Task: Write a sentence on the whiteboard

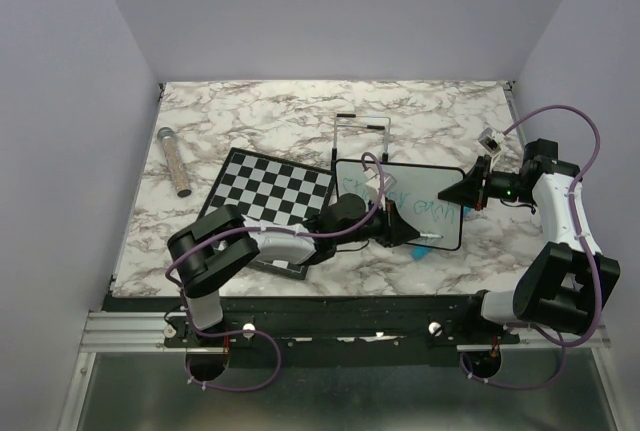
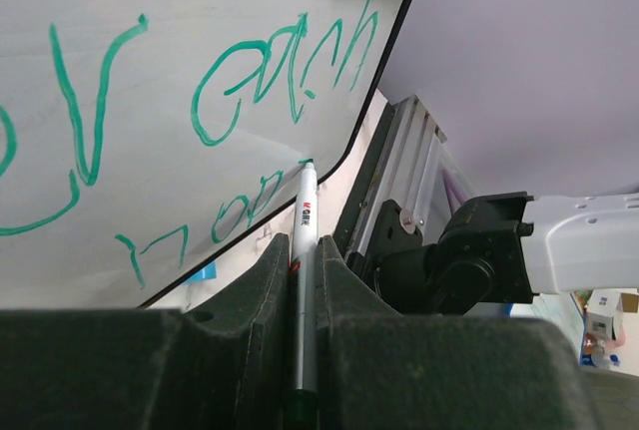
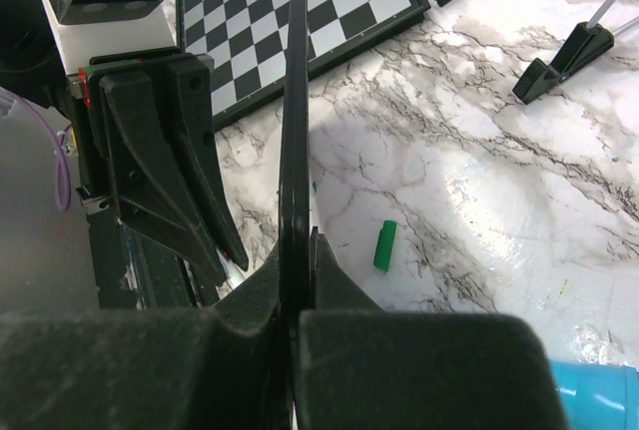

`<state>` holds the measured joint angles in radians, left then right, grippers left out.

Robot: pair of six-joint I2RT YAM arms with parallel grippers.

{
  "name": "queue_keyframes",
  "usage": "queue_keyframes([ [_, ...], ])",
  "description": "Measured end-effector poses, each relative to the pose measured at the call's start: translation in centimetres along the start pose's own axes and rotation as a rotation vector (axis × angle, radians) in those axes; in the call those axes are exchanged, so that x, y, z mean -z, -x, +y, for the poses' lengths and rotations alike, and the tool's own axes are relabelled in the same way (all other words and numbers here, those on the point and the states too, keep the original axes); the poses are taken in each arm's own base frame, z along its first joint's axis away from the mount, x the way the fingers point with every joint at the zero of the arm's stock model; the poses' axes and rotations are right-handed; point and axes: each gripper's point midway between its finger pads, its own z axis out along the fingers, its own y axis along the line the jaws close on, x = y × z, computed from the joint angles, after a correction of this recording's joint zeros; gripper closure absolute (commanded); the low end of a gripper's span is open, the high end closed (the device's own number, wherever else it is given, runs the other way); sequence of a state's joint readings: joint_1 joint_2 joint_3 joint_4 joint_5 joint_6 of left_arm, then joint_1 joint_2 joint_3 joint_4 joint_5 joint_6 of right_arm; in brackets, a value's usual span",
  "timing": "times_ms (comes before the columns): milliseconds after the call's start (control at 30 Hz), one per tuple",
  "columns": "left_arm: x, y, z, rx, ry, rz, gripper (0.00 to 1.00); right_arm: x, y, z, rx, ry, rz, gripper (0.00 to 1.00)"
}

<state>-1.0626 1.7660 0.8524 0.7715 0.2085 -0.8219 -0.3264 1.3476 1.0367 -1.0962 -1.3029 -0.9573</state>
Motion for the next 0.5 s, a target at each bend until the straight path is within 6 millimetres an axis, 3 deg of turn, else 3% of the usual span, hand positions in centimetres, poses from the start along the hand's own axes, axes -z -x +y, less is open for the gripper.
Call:
queue_keyframes([
  [500, -0.28, 0.09, -0.19, -0.001, -0.008, -0.001, 1.00, 0.00, 0.01, 0.00, 0.003, 0.001, -0.001, 1.00],
])
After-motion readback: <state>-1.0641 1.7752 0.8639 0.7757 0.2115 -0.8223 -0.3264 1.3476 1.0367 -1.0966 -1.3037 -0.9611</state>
